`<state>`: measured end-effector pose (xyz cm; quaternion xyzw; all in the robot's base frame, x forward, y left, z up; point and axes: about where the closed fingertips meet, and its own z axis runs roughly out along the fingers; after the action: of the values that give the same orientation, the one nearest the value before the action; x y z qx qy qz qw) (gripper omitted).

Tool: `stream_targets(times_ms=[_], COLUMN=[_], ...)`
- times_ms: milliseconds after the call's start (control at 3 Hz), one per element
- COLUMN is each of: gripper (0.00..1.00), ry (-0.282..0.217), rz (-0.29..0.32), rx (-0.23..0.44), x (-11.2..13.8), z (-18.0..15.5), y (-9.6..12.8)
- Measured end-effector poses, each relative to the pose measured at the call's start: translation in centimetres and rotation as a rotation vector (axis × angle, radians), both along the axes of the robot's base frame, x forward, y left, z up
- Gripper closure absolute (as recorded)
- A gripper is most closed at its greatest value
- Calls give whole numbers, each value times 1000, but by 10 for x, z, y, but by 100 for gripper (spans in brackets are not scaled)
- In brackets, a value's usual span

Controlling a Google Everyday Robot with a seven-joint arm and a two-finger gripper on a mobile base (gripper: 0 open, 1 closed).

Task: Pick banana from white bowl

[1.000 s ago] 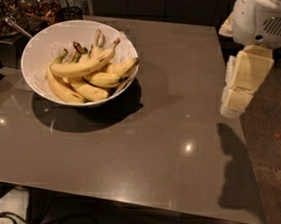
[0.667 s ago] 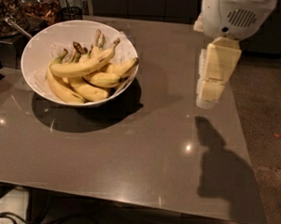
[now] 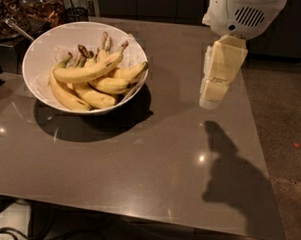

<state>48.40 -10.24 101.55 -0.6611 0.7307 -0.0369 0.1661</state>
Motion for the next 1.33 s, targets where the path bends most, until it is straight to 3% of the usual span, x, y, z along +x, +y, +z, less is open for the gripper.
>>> stream_targets(times_ms=[333, 667, 1333], gripper=[0, 0, 0], ry=[-19, -21, -108], rz=[76, 151, 310], rx=[-1, -46, -249], x=[9, 19, 35], z=[3, -1, -14], y=[39, 78, 152])
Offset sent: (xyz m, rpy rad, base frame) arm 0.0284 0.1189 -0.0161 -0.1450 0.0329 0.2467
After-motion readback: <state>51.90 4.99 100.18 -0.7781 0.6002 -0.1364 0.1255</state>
